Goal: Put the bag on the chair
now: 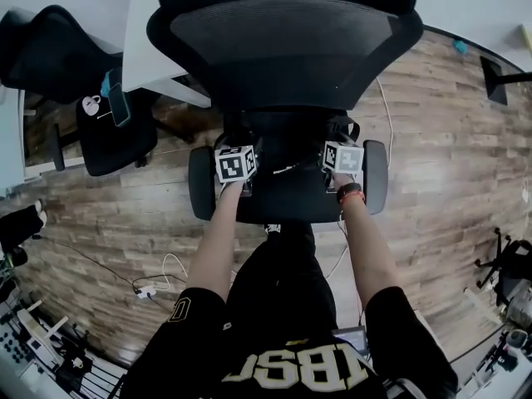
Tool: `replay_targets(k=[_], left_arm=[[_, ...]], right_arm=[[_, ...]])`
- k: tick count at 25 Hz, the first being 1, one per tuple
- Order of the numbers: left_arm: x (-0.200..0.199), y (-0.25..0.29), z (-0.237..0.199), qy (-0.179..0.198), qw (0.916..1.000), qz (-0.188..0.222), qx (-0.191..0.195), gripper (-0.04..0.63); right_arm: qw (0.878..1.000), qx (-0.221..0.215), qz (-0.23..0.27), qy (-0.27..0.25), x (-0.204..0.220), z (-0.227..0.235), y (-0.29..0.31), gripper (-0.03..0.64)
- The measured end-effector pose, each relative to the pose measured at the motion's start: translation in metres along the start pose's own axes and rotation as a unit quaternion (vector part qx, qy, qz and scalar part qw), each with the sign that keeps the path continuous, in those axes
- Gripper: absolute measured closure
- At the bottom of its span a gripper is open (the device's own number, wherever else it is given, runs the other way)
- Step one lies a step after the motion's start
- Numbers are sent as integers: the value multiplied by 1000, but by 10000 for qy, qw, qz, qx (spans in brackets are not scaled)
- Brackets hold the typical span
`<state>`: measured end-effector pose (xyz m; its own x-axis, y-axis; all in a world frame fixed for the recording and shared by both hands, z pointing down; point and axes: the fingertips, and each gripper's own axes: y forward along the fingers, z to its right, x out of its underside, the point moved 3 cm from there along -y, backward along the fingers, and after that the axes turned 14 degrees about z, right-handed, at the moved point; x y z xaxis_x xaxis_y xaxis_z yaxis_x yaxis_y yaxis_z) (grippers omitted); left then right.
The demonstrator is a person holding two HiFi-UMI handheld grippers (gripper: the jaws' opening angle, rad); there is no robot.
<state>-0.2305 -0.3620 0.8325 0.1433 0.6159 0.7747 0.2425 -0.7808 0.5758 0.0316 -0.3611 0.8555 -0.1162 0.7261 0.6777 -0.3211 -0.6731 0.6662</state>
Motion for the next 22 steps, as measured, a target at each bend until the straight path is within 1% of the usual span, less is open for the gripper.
replay_targets(k=[3, 5, 8, 11, 13, 16, 20, 22], left_arm=[[-17, -11, 7, 100, 9999, 126, 17, 241], [-33, -18, 12, 156, 9994, 303, 15, 241], [-64, -31, 18, 168, 9976, 670, -64, 241], [-101, -47, 24, 262, 9936, 1083, -195, 241], [-129, -55, 29, 368, 9902, 1319, -284, 241], [-171, -69, 33, 465, 9829, 1742, -386, 241], [-218, -101, 47, 507, 9723, 2252, -358, 247], [-241, -118, 56, 580, 9655, 2518, -337, 272]], right_arm=[[9995, -92, 277, -119, -23, -10, -9, 213], [9983, -136, 485, -279, -37, -16, -16, 218], [9936, 39, 831, -763, -68, -25, -32, 229], [9850, 182, 1298, -1126, -109, -38, -51, 228], [9796, 255, 1624, -1159, -140, -43, -64, 229], [9733, 317, 2040, -1006, -181, -50, -84, 256], [9617, 355, 2527, -1003, -223, -65, -117, 259], [9549, 344, 2756, -1046, -242, -73, -134, 265]])
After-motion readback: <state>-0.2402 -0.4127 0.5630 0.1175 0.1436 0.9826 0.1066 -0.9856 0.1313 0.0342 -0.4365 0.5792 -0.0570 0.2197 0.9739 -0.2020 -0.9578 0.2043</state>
